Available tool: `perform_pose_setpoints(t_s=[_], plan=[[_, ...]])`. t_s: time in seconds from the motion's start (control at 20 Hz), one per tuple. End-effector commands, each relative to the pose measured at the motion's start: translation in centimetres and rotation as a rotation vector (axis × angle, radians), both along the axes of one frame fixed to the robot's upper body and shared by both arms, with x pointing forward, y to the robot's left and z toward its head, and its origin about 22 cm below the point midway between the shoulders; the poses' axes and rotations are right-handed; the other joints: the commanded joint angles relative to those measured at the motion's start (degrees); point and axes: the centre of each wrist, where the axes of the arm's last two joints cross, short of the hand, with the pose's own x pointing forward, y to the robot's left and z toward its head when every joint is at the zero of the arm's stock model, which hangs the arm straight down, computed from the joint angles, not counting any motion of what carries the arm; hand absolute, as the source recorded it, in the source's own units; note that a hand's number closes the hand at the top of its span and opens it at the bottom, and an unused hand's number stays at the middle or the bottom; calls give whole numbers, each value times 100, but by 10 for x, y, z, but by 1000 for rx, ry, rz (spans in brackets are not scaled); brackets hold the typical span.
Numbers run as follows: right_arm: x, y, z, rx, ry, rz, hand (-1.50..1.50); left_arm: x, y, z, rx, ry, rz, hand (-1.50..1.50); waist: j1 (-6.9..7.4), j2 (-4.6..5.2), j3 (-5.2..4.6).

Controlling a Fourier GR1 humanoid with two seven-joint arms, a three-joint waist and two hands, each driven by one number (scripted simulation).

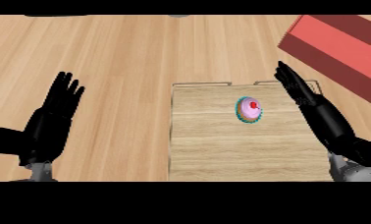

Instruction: Pick the cupcake from the tray and place it in the cardboard box

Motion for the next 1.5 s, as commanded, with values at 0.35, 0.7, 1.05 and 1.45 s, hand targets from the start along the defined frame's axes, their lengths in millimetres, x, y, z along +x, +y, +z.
perform_pose_setpoints(t_s=[0.35,0.7,1.05,1.45], plan=[[13,-83,129,-243,-185,-460,-150,25,8,48,531,-213,-289,0,-419,-18,-155],[-10,-86,146,-403,-323,-335,-150,45,-1,39,556,-250,-355,0,-54,12,-130],[-10,-73,161,-733,-230,-210,-150,48,1,33,576,-268,-375,0,76,26,-136],[-33,8,186,-1035,-92,-51,-150,61,-10,23,565,-273,-383,0,139,38,-155]])
